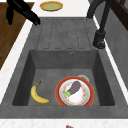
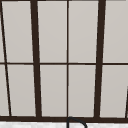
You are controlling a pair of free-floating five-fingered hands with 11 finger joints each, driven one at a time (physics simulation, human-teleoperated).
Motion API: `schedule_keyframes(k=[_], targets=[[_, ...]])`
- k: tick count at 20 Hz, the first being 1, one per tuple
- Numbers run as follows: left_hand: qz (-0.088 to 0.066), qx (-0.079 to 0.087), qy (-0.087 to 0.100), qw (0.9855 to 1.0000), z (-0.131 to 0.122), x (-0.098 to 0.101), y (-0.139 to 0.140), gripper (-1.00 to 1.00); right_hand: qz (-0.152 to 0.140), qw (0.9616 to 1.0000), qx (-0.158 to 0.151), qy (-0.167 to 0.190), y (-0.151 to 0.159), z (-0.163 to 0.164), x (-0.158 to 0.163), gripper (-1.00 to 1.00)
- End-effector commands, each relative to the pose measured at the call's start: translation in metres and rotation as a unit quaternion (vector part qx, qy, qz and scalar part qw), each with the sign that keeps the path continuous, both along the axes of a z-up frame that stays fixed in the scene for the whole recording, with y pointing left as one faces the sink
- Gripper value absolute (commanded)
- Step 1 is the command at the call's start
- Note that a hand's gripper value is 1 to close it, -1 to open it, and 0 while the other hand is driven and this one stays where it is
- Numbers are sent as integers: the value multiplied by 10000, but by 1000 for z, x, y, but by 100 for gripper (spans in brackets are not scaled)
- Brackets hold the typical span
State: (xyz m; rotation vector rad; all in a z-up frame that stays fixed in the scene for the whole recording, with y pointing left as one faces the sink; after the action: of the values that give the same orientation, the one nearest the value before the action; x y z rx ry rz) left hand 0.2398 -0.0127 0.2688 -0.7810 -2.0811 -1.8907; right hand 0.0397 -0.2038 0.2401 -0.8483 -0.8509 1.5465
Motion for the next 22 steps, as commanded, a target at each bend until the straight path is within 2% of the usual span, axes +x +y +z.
schedule_keyframes(k=[1,12,14,18,21,22], targets=[[-428,89,-54,9990,0,5,-13,-100,0,10000,0,0,0,0,0,0],[-446,87,-21,9990,-1,16,-49,-100,0,10000,0,0,0,0,0,0],[-373,152,3,9992,-4,23,-56,-100,0,10000,0,0,0,0,0,0],[-277,157,-13,9995,-9,39,-72,-100,0,10000,0,0,0,0,0,0],[-50,172,4,9998,-24,56,-92,-100,0,10000,0,0,0,0,0,0],[-29,153,34,9999,-32,62,-99,-100,0,10000,0,0,0,0,0,0]])
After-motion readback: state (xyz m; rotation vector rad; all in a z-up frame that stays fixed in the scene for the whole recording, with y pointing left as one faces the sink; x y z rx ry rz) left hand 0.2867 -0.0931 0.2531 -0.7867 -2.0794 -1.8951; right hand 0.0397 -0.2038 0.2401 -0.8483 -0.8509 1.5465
